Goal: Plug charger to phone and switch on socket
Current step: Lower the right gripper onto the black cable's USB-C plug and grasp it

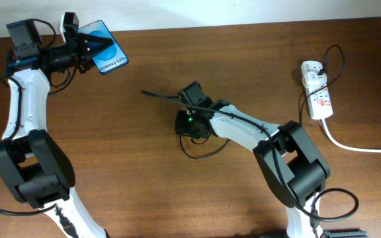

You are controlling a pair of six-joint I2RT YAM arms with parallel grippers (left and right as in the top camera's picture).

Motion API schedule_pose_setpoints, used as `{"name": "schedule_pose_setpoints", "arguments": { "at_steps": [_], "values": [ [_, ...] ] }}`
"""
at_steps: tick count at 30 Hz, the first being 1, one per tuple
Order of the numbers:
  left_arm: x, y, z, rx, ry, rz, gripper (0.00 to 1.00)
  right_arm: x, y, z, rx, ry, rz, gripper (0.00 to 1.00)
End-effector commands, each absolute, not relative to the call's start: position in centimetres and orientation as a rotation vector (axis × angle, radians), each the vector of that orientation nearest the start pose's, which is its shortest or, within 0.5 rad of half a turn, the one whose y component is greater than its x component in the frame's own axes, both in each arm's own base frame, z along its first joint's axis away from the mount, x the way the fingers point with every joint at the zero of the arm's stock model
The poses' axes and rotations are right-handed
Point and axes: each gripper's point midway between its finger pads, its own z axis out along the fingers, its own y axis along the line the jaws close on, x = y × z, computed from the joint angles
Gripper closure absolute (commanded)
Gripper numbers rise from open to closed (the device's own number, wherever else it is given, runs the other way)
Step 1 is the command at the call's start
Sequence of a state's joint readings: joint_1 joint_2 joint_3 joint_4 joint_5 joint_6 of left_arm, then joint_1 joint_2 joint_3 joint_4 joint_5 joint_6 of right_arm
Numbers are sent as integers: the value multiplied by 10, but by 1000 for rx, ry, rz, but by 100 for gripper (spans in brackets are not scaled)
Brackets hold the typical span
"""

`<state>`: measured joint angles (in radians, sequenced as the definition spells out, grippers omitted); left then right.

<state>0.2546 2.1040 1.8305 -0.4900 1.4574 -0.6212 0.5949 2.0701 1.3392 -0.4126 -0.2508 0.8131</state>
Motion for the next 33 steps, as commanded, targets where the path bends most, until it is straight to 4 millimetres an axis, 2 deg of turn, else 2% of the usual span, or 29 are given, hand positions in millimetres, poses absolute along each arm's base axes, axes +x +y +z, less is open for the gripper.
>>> {"name": "schedule_pose_setpoints", "arguments": {
  "at_steps": [1,14,23,29,33],
  "values": [
    [501,-46,276,-120,2058,-1853,100,370,302,7,246,2868,671,68],
    [501,-46,276,-120,2058,-1853,100,375,303,5,235,2834,626,67],
    [501,-46,276,-120,2058,-1853,100,370,298,-22,247,2884,559,71],
    [501,-46,276,-120,2058,-1853,100,367,279,-30,258,2885,386,74],
    [501,-46,276,-120,2058,-1853,100,367,274,-31,227,2889,349,90]
  ]
}}
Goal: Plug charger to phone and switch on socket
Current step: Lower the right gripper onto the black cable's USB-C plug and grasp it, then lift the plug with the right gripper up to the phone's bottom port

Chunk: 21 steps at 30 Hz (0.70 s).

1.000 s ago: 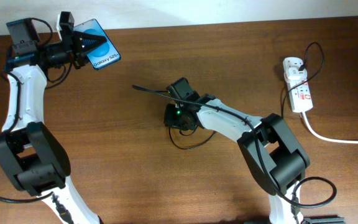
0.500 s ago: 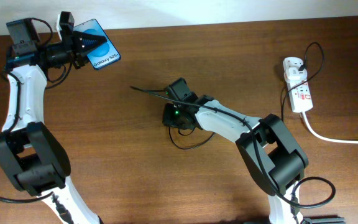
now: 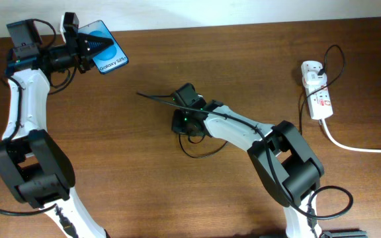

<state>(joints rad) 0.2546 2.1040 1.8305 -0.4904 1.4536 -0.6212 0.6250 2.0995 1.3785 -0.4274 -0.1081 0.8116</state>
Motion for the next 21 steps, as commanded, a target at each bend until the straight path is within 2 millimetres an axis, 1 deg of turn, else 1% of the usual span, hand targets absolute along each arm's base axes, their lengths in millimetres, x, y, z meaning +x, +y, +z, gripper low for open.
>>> {"name": "schedule_pose_setpoints", "arguments": {
  "at_steps": [1,3,6,8,10,13,15,17,19,21],
  "values": [
    [501,-46,276,-120,2058,-1853,100,367,274,-31,224,2889,348,96],
    [501,-46,276,-119,2057,-1853,100,366,275,-31,224,2894,359,96],
    [501,-46,276,-120,2058,-1853,100,361,282,-24,145,2919,437,96],
    [501,-46,276,-119,2058,-1854,100,359,288,-11,113,2926,533,96],
    [500,-48,276,-115,2059,-1857,100,364,291,11,24,2889,625,96],
    [499,-56,277,-95,2063,-1875,100,368,296,52,-127,2808,776,96],
    [497,-63,277,-81,2069,-1887,100,366,299,91,-238,2722,910,96],
    [496,-70,277,-66,2074,-1896,100,363,299,126,-299,2647,993,96],
    [494,-79,278,-41,2078,-1915,100,358,294,158,-306,2589,1016,96],
    [489,-91,281,4,2075,-1949,100,349,288,194,-324,2513,1032,96]
  ]
}}
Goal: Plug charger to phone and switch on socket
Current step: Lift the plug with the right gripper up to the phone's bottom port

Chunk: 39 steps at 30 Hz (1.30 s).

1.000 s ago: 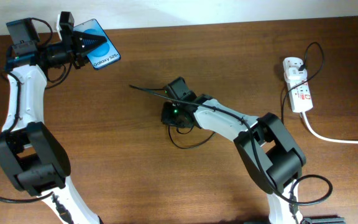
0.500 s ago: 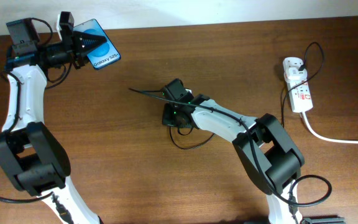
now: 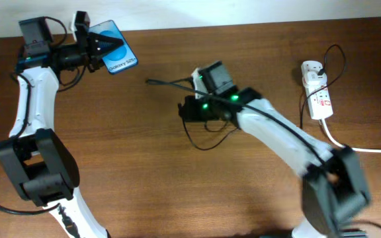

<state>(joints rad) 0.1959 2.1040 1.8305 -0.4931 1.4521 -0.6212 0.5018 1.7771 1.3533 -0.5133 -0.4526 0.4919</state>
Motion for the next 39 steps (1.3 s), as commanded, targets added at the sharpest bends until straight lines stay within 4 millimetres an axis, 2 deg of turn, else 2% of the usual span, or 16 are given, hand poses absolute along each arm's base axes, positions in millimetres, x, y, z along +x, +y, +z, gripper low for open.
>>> {"name": "schedule_pose_setpoints", "arguments": {
  "at_steps": [1,5,12,16,18,21,26,33,36,39],
  "values": [
    [488,-94,282,19,2072,-1960,100,346,286,201,-327,2497,1036,96],
    [481,-107,286,93,2056,-1996,100,322,273,226,-342,2426,1051,96],
    [473,-132,287,180,2057,-2031,100,278,248,243,-329,2356,1075,96],
    [462,-166,288,282,2065,-2065,100,260,234,252,-283,2320,1122,96],
    [457,-178,288,315,2071,-2079,100,256,233,254,-270,2320,1147,96],
    [448,-199,288,377,2076,-2098,100,254,236,254,-271,2315,1176,96],
    [438,-222,288,436,2086,-2125,100,259,238,251,-209,2302,1212,96],
    [435,-227,288,450,2089,-2130,100,266,240,256,-166,2263,1240,96],
    [434,-228,288,457,2087,-2130,100,273,243,264,-124,2226,1261,96],
    [433,-232,287,462,2091,-2128,100,281,248,263,-69,2223,1258,96]
  ]
}}
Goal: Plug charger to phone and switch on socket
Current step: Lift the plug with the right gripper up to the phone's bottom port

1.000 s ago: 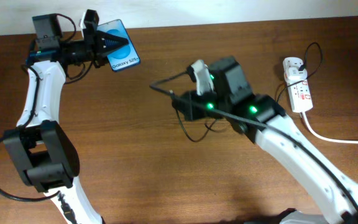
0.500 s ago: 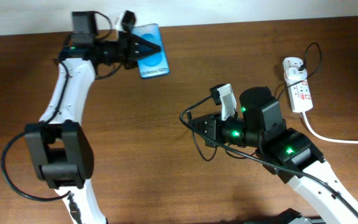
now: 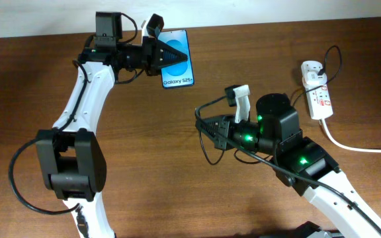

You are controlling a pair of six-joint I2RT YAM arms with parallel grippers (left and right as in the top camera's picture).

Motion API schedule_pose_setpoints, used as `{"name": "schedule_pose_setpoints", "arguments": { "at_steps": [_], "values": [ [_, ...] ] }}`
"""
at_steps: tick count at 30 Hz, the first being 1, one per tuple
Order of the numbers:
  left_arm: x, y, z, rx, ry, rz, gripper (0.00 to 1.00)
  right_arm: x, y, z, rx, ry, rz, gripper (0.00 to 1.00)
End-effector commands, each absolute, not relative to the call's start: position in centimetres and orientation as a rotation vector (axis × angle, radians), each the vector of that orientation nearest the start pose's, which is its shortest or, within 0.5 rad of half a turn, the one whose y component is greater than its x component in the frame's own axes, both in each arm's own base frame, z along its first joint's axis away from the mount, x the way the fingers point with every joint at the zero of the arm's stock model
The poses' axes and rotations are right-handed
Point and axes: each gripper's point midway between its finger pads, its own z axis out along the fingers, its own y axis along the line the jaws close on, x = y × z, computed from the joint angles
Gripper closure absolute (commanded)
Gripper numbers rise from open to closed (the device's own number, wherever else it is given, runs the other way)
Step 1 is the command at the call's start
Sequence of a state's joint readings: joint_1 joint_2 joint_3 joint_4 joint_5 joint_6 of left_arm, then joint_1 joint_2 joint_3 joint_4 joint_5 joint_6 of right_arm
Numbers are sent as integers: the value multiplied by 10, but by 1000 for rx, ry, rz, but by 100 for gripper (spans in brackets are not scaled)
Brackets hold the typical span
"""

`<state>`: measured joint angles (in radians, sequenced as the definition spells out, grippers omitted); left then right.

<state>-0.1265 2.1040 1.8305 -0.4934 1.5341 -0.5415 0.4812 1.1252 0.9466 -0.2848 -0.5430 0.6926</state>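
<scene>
A blue-backed phone [image 3: 176,80] marked Galaxy S25+ is held off the table at the back centre, my left gripper [image 3: 180,58] shut on it from the left. My right gripper [image 3: 211,125] hovers in front of and to the right of the phone, pointing left and shut on the black charger cable [image 3: 206,153]. A short length of cable sticks out past the fingers toward the phone, and a loop hangs below. The plug tip is too small to make out. The white socket strip [image 3: 318,96] lies at the far right with the charger's adapter [image 3: 311,70] in it.
A white mains cord [image 3: 356,147] runs from the strip off the right edge. The black cable loops above the adapter [image 3: 337,58]. Brown tabletop [image 3: 144,172] and a pale wall edge [image 3: 276,10] along the back.
My left gripper has carried the phone from the back left to the back centre. The right gripper, with the cable, now sits farther right and nearer the front, higher off the table.
The left gripper first held the phone at the back left corner while my right gripper was low at mid-table on the cable. The right then shifted slightly left, later stood raised with the cable. Now phone and cable end are close together at the centre.
</scene>
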Motion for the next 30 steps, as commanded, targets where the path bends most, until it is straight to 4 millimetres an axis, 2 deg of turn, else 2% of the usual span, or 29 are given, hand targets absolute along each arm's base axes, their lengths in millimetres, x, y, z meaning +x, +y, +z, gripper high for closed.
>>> {"name": "schedule_pose_setpoints", "arguments": {
  "at_steps": [1,5,8,14,22,30],
  "values": [
    [433,-232,287,464,2092,-2128,100,281,250,262,-68,2221,1266,96],
    [432,-236,287,471,2095,-2130,100,287,270,264,-83,2192,1321,96],
    [431,-238,287,475,2096,-2133,100,293,275,259,-90,2187,1327,96],
    [428,-241,287,494,2092,-2133,100,301,277,247,-75,2211,1298,96],
    [426,-246,287,542,2065,-2117,100,306,278,259,-94,2145,1308,96],
    [425,-245,288,548,2060,-2126,100,314,272,259,-64,2136,1283,96]
  ]
}}
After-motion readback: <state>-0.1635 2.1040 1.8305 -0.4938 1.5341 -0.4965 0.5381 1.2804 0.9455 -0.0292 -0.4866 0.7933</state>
